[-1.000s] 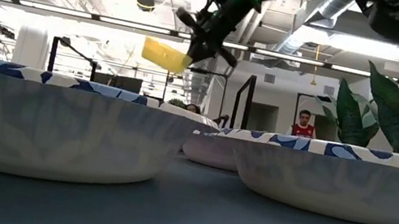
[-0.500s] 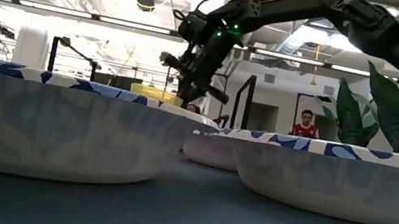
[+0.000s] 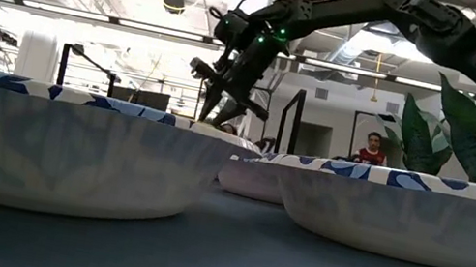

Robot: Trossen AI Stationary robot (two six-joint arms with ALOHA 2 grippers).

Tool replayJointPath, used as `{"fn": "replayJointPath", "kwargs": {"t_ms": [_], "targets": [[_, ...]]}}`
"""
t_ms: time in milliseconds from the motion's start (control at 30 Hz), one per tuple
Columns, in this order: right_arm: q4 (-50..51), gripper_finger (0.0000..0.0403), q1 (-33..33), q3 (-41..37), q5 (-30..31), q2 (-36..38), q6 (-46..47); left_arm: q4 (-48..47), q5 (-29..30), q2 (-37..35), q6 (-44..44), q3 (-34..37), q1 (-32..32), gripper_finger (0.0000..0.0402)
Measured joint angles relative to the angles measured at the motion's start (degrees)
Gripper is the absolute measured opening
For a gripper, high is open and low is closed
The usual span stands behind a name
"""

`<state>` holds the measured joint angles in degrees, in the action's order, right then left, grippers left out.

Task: Place and stack bowls onto a shelf
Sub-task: Put the yellow bowl on the shelf

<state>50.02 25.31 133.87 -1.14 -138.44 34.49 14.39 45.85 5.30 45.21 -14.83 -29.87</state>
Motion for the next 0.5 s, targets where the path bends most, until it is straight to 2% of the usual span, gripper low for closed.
{"fn": "replayJointPath", "kwargs": {"t_ms": [200,333,500], "targets": [[-1.22,0.0151,0.19,1.19,0.89,6.35,-8.71,0.0,0.48,0.0,-1.51,0.0,0.01,0.0176],[-1.14,0.0131,-2.41,1.21,1.4,9.93,-21.0,0.0,1.59,0.0,-2.14,0.0,0.02,0.0176],[2.52,0.0113,-7.54,1.1,1.22,10.8,-37.55,0.02,2.26,0.0,-5.39,0.0,0.0,0.0177]]}}
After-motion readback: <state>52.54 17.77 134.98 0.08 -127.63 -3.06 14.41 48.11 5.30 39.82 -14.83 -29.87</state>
